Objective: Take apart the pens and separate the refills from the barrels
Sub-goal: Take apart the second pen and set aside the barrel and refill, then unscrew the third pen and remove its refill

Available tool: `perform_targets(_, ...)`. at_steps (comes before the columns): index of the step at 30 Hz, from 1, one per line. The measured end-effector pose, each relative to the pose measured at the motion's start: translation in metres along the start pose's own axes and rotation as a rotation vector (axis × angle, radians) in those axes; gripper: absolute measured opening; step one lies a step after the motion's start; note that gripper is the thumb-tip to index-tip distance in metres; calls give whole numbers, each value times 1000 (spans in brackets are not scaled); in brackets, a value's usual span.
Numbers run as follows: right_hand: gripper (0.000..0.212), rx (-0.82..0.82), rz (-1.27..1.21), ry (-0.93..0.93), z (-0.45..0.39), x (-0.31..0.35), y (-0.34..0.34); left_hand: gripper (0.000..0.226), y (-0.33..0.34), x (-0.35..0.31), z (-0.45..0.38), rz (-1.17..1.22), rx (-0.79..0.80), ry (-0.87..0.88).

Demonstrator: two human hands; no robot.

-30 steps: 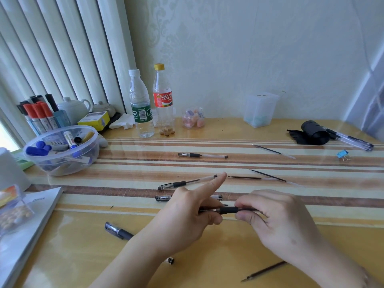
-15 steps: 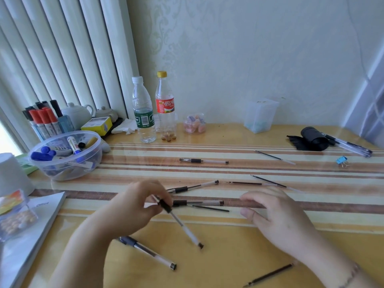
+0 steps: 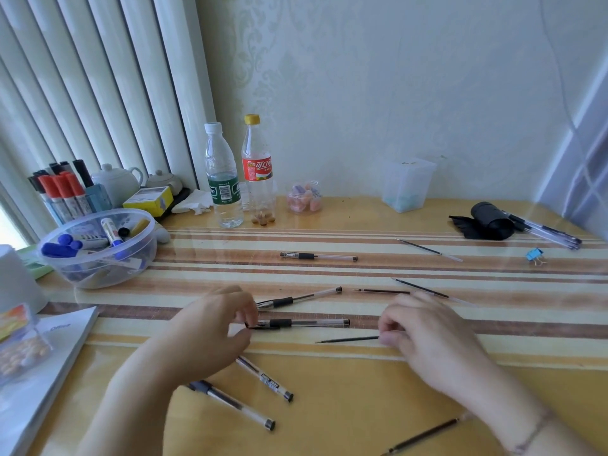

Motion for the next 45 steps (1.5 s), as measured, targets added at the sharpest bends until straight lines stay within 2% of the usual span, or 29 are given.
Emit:
perform_targets(2,13,83,-48,33,8,-25,-10,8,2,-14,-6,23,-162,87)
perform_targets(4,10,182,-58,52,16,-43,-16,11,11,-23,-13,47,-226,130)
perform_targets(8,9,359,0,95,22,-52,-11,22,30,-20,-21,5,-189,138)
perform_targets(12,13,414,-28,133,24,-52,-14,19,35,-15,-24,-29,-186,113)
perform_targets(14,11,330,-49,163,22,-51,-20,14,37,-15,-25,-50,-183,123)
perform_targets(17,11,35,-141,127,14,-35,-29,5,37,-20,-24,-54,-186,184)
perform_targets(19,31,-59,-147,34,13,-13,-28,3,38,-34,-21,-5,-184,263)
perform_targets(21,42,-108,-50,-70,14,9,-21,6,42,-53,-16,67,-155,328)
perform_targets(25,37,-182,-28,-170,14,28,-17,7,50,-77,-8,175,-93,416)
perform_targets(31,31,-221,-62,-209,15,29,-18,19,49,-81,-6,81,-119,475)
perform_targets(37,32,-246,-101,-236,17,32,-19,19,44,-83,-4,88,-124,464)
perform_targets(45,16,-275,-62,-315,19,35,-19,19,43,-80,-4,150,-132,466)
Point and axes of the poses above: each hand's wrist, its own z-axis away from the middle knuckle, its own y-axis out of the palm, x = y × z, the point moved 6 cm from there along -z, towards the middle knuckle, and after that the axes turned 11 degrees about z, right-handed, at the moved point
